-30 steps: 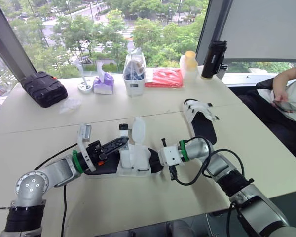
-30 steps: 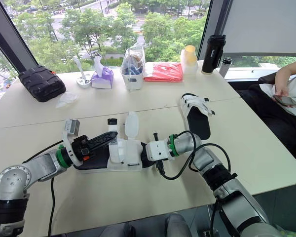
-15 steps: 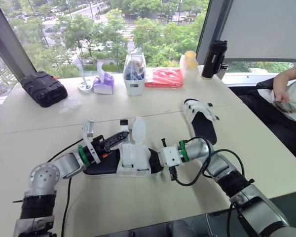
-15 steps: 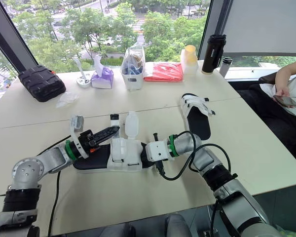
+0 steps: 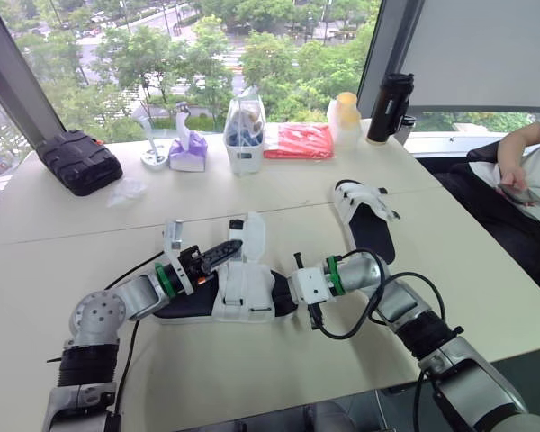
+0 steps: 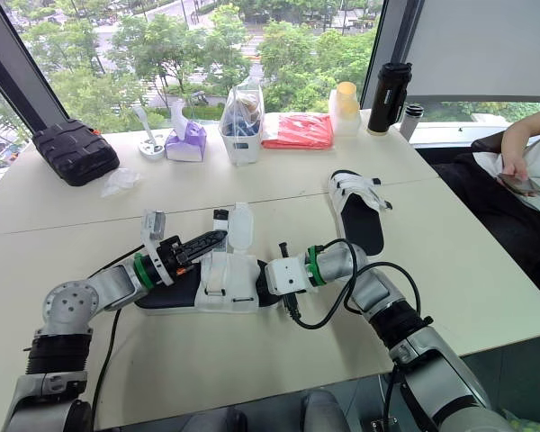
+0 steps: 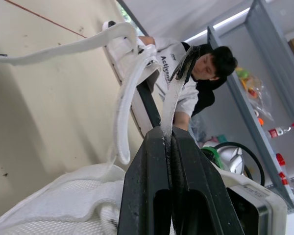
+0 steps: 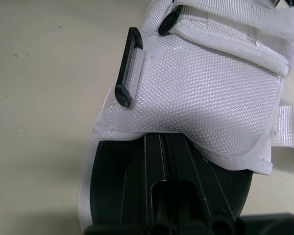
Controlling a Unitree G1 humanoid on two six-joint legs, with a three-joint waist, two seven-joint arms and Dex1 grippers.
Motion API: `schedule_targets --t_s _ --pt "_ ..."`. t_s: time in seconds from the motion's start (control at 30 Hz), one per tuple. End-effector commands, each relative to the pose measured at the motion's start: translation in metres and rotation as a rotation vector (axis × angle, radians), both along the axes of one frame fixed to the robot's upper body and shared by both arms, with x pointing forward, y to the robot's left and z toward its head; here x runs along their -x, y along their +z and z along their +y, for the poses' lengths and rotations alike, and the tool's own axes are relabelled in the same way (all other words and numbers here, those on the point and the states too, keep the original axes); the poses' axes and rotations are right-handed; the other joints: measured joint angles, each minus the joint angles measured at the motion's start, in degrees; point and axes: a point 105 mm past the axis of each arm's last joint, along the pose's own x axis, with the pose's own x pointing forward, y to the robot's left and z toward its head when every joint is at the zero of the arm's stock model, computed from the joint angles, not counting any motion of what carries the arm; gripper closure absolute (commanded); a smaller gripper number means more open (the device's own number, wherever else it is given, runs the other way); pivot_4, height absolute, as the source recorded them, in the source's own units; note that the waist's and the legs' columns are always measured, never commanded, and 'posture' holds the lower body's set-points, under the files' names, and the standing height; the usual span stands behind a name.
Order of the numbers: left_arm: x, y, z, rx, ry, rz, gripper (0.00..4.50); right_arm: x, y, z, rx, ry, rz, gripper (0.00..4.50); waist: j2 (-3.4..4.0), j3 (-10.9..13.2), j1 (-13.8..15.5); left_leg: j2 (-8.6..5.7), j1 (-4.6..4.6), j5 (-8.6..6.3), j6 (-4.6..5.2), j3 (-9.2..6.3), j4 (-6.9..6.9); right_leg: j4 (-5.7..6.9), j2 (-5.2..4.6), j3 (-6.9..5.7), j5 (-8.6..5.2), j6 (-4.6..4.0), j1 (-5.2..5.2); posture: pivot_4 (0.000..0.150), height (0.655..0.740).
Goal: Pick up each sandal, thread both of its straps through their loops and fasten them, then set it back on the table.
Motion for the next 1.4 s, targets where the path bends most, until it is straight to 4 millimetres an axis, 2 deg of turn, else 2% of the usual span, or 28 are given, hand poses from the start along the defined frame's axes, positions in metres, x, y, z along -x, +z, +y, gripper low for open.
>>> schedule_targets --t_s 0.03,0.13,0.33,0.67,0.87,1.0,1.1,1.13,1.27,1.4 --pt "-0.004 0.007 0.006 0.016 0.038 -0.015 4.21 0.022 -0.046 -0.008 0.165 0.041 0.127 4.50 0.00 0.00 0.00 0.00 0.00 0.00 0.00 0.00 0.00 0.00 0.00 0.00 0.00 0.00 0.00 0.150 0.7400" --pt "-0.004 0.006 0.008 0.023 0.047 -0.002 3.09 0.022 -0.046 -0.008 0.165 0.042 0.127 4.50 0.00 0.00 -0.01 0.00 0.00 0.00 0.00 0.00 0.00 0.00 0.00 0.00 0.00 0.00 0.00 0.150 0.7400" --pt "-0.003 -0.007 0.012 -0.014 0.081 0.050 0.01 0.023 -0.047 -0.008 0.164 0.044 0.127 4.50 0.00 0.00 -0.06 0.01 0.01 0.00 0.00 0.00 -0.01 0.00 0.00 0.00 0.01 0.01 0.00 0.150 0.7400" --pt "-0.014 -0.023 0.028 -0.171 0.167 0.053 0.01 0.023 -0.047 -0.007 0.163 0.046 0.128 4.50 0.01 -0.01 0.02 0.00 0.02 0.01 -0.01 0.01 -0.02 0.00 0.00 0.00 0.01 0.02 0.00 0.150 0.7400" --pt "-0.021 -0.024 0.026 -0.204 0.164 0.038 0.01 0.023 -0.046 -0.006 0.160 0.046 0.127 4.50 0.03 -0.04 0.09 0.00 0.05 0.03 -0.06 0.00 -0.02 0.03 0.00 -0.01 0.01 0.01 0.03 0.150 0.7400" --pt "-0.033 -0.032 0.030 -0.318 0.211 0.021 0.01 0.023 -0.047 -0.007 0.163 0.044 0.126 4.50 0.06 -0.08 0.18 0.00 0.08 0.05 -0.08 -0.01 -0.02 0.04 0.00 -0.02 0.01 0.02 0.08 0.150 0.7400" --pt "-0.037 -0.033 0.031 -0.445 0.205 -0.048 0.81 0.023 -0.047 -0.007 0.163 0.042 0.127 4.50 0.08 -0.09 0.19 0.00 0.10 0.09 -0.16 -0.02 -0.02 0.07 0.00 -0.03 0.01 0.01 0.10 0.150 0.7400" --pt "-0.038 -0.032 0.032 -0.472 0.206 -0.063 1.28 0.023 -0.047 -0.007 0.163 0.042 0.127 4.50 0.08 -0.09 0.17 0.00 0.10 0.10 -0.18 -0.02 -0.02 0.09 0.01 -0.03 0.01 0.00 0.10 0.150 0.7400" --pt "-0.048 -0.026 0.039 -0.517 0.272 -0.093 1.28 0.023 -0.047 -0.006 0.161 0.042 0.127 4.50 0.08 -0.09 0.18 0.00 0.09 0.11 -0.18 -0.08 -0.02 0.12 0.01 -0.05 0.02 0.02 0.09 0.150 0.7400" --pt "-0.043 -0.017 0.043 -0.560 0.274 -0.156 1.28 0.023 -0.046 -0.004 0.155 0.041 0.126 4.50 0.07 -0.07 -0.04 0.01 0.06 0.12 -0.19 -0.09 -0.04 0.14 0.03 -0.06 0.08 0.14 0.00 0.150 0.7400"
